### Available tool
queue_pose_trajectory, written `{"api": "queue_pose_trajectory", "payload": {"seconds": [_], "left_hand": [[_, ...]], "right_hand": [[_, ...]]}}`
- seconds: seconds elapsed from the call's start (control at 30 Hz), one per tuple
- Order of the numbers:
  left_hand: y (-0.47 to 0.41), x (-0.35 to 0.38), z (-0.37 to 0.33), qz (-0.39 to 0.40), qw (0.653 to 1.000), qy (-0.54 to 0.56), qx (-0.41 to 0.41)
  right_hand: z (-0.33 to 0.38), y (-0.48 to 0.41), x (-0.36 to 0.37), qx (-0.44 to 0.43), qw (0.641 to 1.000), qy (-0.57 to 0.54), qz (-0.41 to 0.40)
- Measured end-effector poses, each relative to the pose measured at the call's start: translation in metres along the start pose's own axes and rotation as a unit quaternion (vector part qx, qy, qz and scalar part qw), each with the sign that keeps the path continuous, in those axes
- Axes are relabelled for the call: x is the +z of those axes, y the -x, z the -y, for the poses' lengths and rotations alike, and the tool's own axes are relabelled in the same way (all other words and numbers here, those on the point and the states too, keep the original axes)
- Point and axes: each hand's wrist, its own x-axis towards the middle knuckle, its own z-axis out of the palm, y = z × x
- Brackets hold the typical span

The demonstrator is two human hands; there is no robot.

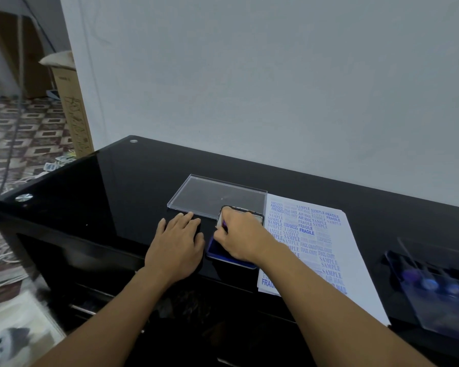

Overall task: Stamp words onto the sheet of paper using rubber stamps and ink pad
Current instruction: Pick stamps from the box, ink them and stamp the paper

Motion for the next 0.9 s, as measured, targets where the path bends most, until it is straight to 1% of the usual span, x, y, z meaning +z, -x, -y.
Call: {"api": "queue_pose_trajectory", "payload": {"seconds": [0.2,0.67,0.9], "left_hand": [[-0.0002,0.0018,-0.0002,-0.004,1.0,0.001,-0.004],[-0.0003,0.0004,-0.0001,-0.001,1.0,0.001,-0.003],[-0.0008,0.0011,-0.0001,0.003,1.0,0.001,-0.004]], "right_hand": [[-0.0006,0.0011,0.0035,0.003,1.0,-0.003,-0.012],[-0.0001,-0.004,0.001,-0.007,1.0,-0.006,-0.003],[-0.0024,-0.0028,0.0043,0.002,1.0,-0.01,-0.008]]}}
